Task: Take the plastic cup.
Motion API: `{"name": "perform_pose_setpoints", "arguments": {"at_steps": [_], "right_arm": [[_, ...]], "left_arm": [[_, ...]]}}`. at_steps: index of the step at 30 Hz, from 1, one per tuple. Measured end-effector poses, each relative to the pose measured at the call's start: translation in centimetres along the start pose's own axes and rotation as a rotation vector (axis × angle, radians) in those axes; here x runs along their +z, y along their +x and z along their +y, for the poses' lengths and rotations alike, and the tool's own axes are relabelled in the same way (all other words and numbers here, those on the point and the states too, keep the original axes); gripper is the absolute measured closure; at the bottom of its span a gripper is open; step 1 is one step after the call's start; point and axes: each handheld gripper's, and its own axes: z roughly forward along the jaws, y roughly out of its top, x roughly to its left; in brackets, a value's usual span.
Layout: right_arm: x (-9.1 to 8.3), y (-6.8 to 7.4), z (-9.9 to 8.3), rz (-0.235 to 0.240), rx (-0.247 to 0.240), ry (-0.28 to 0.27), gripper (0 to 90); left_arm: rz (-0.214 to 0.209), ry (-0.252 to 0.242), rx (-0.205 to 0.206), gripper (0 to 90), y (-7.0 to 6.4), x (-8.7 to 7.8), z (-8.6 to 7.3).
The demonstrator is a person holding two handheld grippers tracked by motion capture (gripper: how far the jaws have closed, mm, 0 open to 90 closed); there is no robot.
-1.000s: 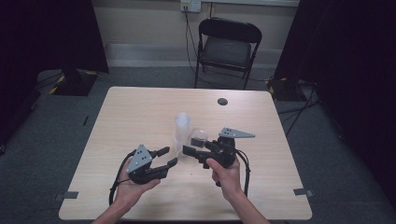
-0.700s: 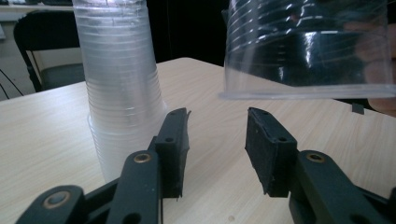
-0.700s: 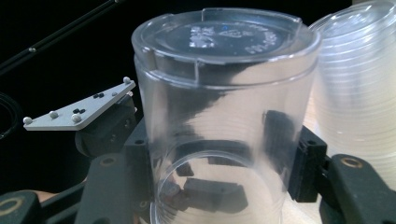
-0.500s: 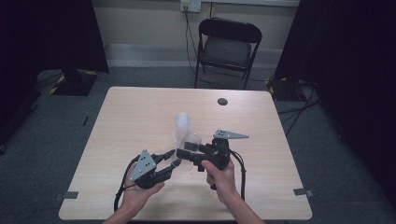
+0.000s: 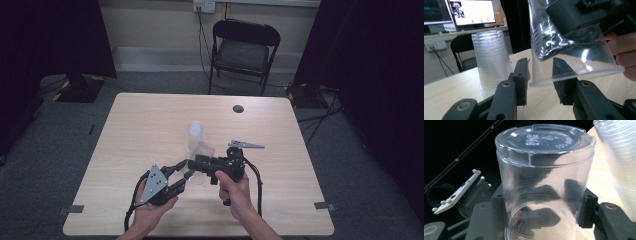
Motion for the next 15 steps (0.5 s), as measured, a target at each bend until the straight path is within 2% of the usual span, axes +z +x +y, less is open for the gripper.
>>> {"name": "perform_pose_setpoints", "arguments": {"at_steps": [2, 5, 6, 8, 12, 15], "right_arm": [[0.13, 0.05, -0.08, 0.001, 0.007, 0.005, 42.2], [0.28, 0.01, -0.09, 0.013, 0.023, 0.005, 42.6], [0.34, -0.01, -0.11, 0.009, 0.022, 0.008, 42.6], [0.5, -0.08, -0.17, 0.018, 0.024, 0.021, 42.5], [0.61, -0.14, -0.26, 0.023, 0.037, 0.027, 42.1], [0.7, -0.18, -0.24, 0.013, 0.037, 0.04, 34.8]], "left_arm": [[0.001, -0.005, 0.014, 67.9, -0.04, -0.1, 0.19], [0.012, -0.013, 0.063, 68.9, -0.32, -0.15, 0.21], [0.028, -0.015, 0.082, 68.8, -0.37, -0.17, 0.16], [0.024, -0.007, 0.077, 69.4, -0.4, -0.09, 0.06], [0.016, -0.009, 0.059, 76.1, -0.02, -0.21, 0.05], [0.005, -0.005, 0.045, 81.1, 0.26, -0.16, -0.1]]}}
